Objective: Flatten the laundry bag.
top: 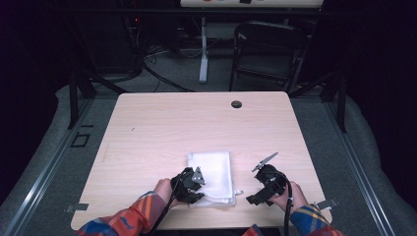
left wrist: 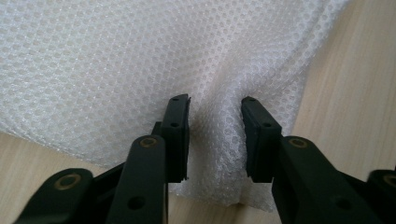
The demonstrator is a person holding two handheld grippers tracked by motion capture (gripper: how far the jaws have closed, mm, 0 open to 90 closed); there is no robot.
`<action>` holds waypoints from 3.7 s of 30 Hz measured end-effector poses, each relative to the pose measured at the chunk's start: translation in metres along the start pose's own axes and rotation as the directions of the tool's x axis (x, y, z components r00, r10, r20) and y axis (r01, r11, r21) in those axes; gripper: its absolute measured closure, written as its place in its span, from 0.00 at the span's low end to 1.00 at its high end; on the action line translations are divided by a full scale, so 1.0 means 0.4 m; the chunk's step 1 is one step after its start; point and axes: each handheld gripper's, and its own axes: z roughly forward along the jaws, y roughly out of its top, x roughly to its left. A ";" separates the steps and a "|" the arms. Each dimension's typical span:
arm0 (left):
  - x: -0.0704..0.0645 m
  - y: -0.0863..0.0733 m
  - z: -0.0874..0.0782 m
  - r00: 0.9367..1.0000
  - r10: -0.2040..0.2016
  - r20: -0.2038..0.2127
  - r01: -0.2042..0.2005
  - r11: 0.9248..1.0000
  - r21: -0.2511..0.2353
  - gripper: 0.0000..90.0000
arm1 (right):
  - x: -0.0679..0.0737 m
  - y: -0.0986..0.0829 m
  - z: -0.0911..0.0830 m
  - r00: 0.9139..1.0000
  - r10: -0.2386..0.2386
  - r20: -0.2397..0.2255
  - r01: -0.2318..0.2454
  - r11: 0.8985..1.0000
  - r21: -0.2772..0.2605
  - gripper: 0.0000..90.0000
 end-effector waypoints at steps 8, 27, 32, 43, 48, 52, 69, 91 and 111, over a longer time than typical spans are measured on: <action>0.011 0.002 0.001 1.000 -0.029 0.013 0.029 1.000 -0.006 0.85 | 0.018 0.013 -0.003 1.000 -0.016 0.004 0.016 0.999 -0.050 0.36; 0.023 -0.003 -0.016 0.998 -0.053 0.033 0.054 0.997 -0.047 0.86 | 0.130 0.089 0.069 0.979 -0.202 -0.019 0.200 0.976 -0.086 0.99; 0.024 -0.003 -0.019 0.997 -0.065 0.036 0.068 0.996 -0.058 0.85 | 0.129 0.093 0.078 0.979 -0.206 -0.010 0.204 0.976 -0.082 1.00; 0.028 -0.005 -0.024 0.995 -0.087 0.045 0.090 0.993 -0.075 0.85 | 0.134 0.091 0.104 0.976 -0.216 0.009 0.216 0.974 -0.065 1.00; 0.026 -0.004 -0.027 0.995 -0.094 0.041 0.097 0.992 -0.080 0.86 | 0.140 0.088 0.114 0.973 -0.231 -0.001 0.230 0.970 -0.080 1.00; 0.029 -0.004 -0.035 0.993 -0.107 0.047 0.111 0.989 -0.093 0.86 | 0.152 0.086 0.114 0.958 -0.285 0.037 0.287 0.955 -0.075 1.00; 0.051 0.004 -0.072 0.988 -0.150 0.029 0.153 0.977 -0.150 0.85 | 0.136 0.078 0.117 0.962 -0.271 -0.002 0.269 0.956 -0.118 1.00; 0.074 0.043 -0.099 0.987 -0.162 -0.009 0.158 0.972 -0.176 0.86 | 0.134 0.075 0.118 0.963 -0.270 -0.004 0.267 0.955 -0.129 1.00; 0.127 0.084 -0.125 0.981 -0.193 -0.024 0.181 0.952 -0.246 0.86 | 0.137 0.078 0.118 0.961 -0.277 -0.003 0.275 0.954 -0.122 1.00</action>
